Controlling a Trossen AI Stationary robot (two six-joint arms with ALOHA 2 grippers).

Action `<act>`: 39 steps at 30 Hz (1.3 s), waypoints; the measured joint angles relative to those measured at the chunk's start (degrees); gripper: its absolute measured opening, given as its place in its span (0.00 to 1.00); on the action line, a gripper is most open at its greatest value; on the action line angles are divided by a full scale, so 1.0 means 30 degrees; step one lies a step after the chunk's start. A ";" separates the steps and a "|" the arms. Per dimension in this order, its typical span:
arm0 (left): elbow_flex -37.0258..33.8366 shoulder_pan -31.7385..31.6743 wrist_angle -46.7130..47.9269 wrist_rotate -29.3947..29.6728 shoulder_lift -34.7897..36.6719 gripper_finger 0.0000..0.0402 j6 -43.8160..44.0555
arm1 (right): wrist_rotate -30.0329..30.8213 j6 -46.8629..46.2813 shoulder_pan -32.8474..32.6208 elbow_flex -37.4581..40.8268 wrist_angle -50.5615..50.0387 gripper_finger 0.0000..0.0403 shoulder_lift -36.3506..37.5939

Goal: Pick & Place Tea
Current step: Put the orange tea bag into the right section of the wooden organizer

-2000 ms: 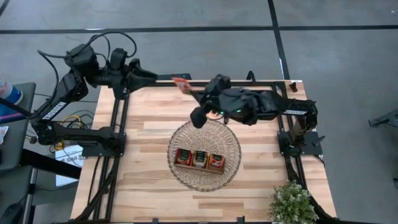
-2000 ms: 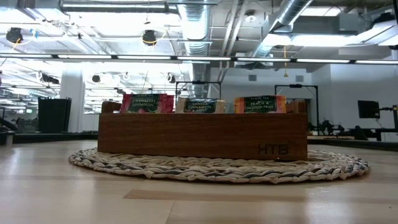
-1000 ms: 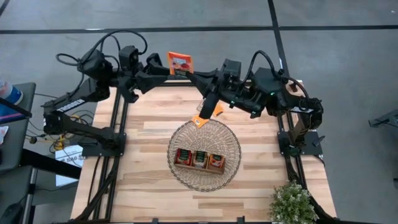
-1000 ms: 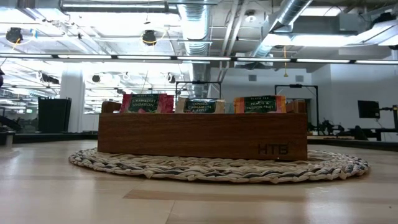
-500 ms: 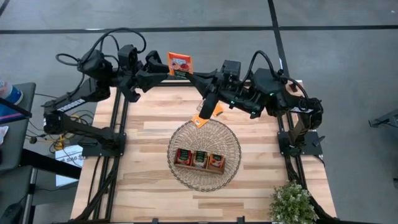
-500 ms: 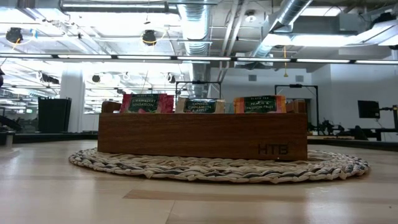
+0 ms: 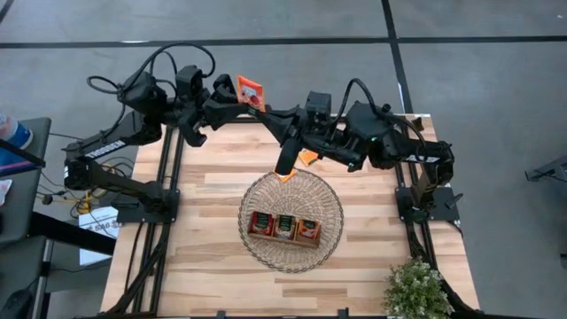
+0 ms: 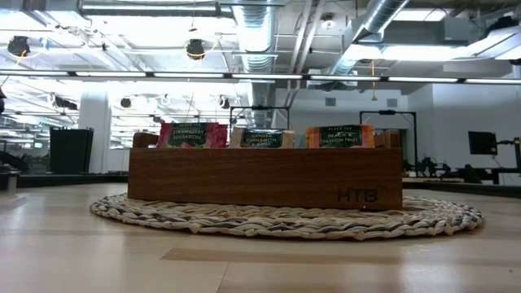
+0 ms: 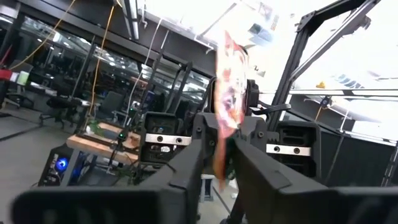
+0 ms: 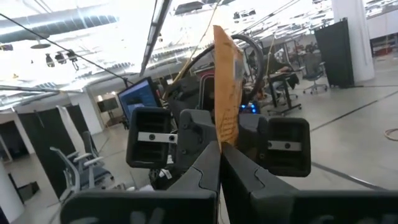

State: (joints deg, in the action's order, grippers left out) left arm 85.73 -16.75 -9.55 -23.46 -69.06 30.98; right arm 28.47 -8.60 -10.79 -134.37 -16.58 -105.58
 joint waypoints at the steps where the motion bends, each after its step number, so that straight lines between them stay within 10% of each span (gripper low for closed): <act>1: 0.0000 0.0000 0.0000 0.0000 0.0000 0.16 0.0000 | 0.0000 0.0000 -0.0007 0.0000 0.0050 0.00 0.0000; 15: 0.0000 0.0007 0.0188 -0.0059 0.0220 0.00 -0.0147 | -0.0023 0.0032 -0.0018 0.0000 0.0118 0.03 0.0007; 30: 0.0000 -0.0087 0.7348 -0.2076 0.2123 0.00 -0.3139 | 0.1013 0.1487 -0.0911 0.0000 -0.2369 0.56 0.1366; 39: 0.0000 -0.0042 1.5445 -0.3453 0.2128 0.00 -0.5519 | 0.0211 -0.0347 -0.0785 -0.0007 -0.8105 0.63 0.2522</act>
State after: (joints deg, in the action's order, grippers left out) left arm 85.73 -16.88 36.78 -33.82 -62.67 14.43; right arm 29.10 -9.64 -13.14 -134.39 -40.90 -98.01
